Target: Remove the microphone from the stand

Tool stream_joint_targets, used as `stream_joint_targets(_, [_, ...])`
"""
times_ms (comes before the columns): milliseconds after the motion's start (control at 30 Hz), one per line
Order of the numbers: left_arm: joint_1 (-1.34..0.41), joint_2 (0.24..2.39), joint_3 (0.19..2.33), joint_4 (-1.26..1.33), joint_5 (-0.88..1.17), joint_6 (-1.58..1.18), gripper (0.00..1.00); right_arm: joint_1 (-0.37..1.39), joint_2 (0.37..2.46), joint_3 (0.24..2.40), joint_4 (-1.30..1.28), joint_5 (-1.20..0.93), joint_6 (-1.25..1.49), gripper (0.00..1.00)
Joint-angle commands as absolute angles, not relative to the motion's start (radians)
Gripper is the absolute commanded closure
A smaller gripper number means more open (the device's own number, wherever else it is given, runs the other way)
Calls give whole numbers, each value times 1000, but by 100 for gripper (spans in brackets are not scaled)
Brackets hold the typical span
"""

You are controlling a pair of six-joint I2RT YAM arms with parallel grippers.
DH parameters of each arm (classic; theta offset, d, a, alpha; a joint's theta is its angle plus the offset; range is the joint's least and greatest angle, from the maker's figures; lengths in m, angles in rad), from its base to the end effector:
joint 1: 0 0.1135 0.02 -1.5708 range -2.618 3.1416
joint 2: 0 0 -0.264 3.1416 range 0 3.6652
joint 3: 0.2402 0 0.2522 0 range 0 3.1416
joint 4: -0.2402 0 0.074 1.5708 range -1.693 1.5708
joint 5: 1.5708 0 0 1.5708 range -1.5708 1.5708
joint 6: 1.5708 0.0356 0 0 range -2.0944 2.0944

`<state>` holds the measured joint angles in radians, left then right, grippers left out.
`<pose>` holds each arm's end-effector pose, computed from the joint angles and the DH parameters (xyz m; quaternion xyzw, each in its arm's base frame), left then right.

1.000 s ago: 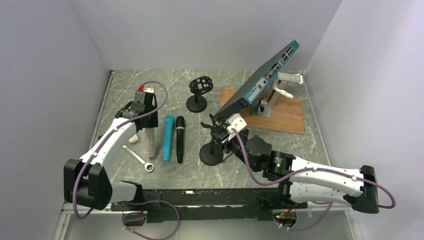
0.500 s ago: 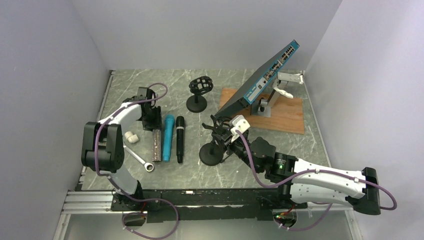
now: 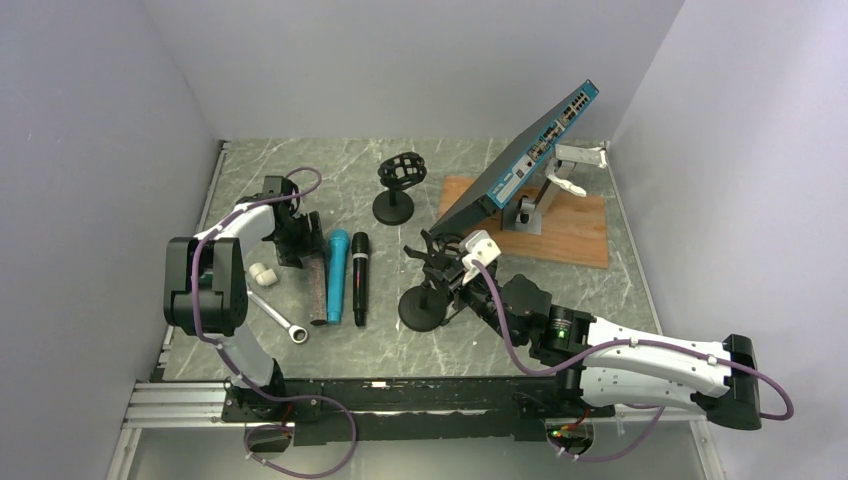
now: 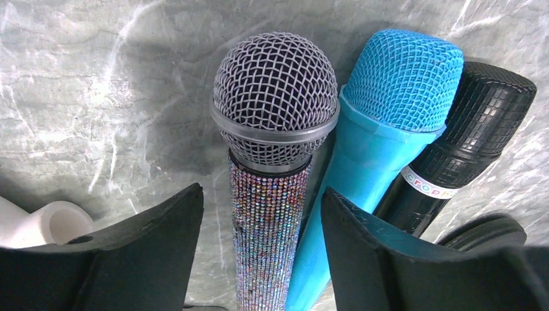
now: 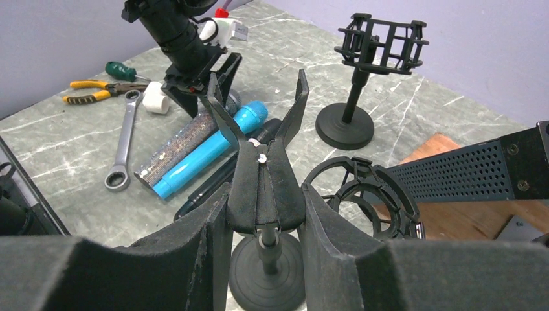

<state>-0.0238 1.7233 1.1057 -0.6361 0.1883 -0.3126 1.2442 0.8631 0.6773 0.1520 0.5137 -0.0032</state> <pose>0.3283 -0.0145 0.1780 -0.1268 0.9750 -0.1178 0.1394 0.0824 0.1887 0.3243 -0.2628 0.6676 0.2423 0.6531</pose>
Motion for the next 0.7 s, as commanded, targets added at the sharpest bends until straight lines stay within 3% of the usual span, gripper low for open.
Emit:
stream_joint_targets(0, [-25,1698,1130,-632,209,-328,28,1244,866,685,171,506,33,100])
stream_joint_targets(267, [-25,1583,1104,-615,210,-325,13,1245,893,712,131,511,54,99])
stream_joint_targets(433, [-28,1391,1049,-566,281,-336,1,1243,900,726,110,507,60,75])
stream_joint_targets(600, [-53,1160,1051,-493,441,-379,1,1244,905,744,90,517,60,54])
stream_joint_targets(667, [-74,1093,1065,-424,571,-413,1,1243,906,753,84,517,62,40])
